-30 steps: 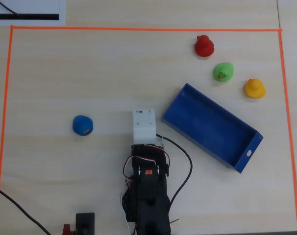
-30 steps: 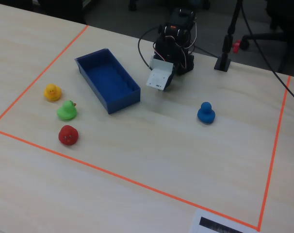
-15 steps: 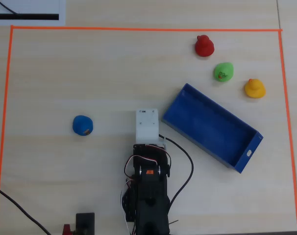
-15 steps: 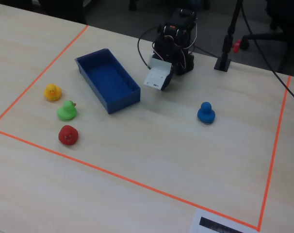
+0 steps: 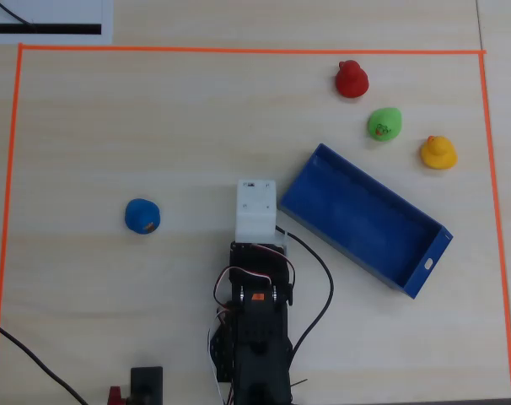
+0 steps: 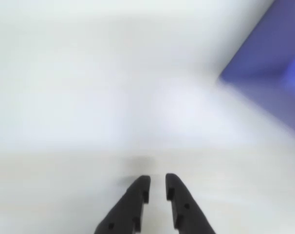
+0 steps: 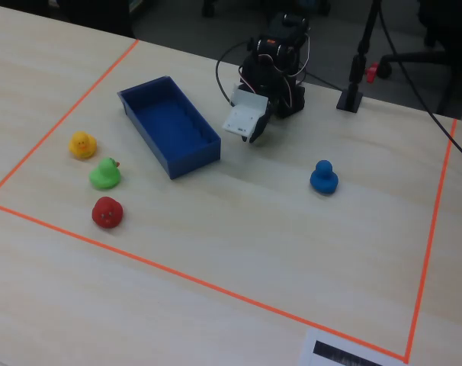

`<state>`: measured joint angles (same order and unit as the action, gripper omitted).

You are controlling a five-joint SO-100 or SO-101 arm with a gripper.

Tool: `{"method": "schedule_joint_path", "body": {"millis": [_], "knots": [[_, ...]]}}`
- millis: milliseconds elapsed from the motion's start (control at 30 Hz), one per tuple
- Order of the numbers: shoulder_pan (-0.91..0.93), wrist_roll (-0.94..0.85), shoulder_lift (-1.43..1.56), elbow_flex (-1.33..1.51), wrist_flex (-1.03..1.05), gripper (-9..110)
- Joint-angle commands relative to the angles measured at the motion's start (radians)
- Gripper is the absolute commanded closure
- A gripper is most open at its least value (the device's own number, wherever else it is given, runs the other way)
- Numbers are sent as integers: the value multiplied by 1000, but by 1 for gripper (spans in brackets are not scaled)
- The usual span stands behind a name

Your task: Grasp yellow duck and put it into box.

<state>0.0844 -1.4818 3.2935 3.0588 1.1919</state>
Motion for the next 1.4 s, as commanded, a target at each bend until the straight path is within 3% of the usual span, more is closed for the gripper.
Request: {"method": "schedule_joint_path", "body": {"millis": [0,200,567,733,900,1067,1367], "knots": [[-17,92,-115,-249,-158,101],[2,253,-483,-664,-367,101],[476,387,-1457,-1513,-660,101],[626,471,-1695,-1680,-678,91],[706,382,-1879,-1730,-683,72],[752,262,-2065,-1795,-699,69],[805,264,-2379,-2161,-595,69]]}}
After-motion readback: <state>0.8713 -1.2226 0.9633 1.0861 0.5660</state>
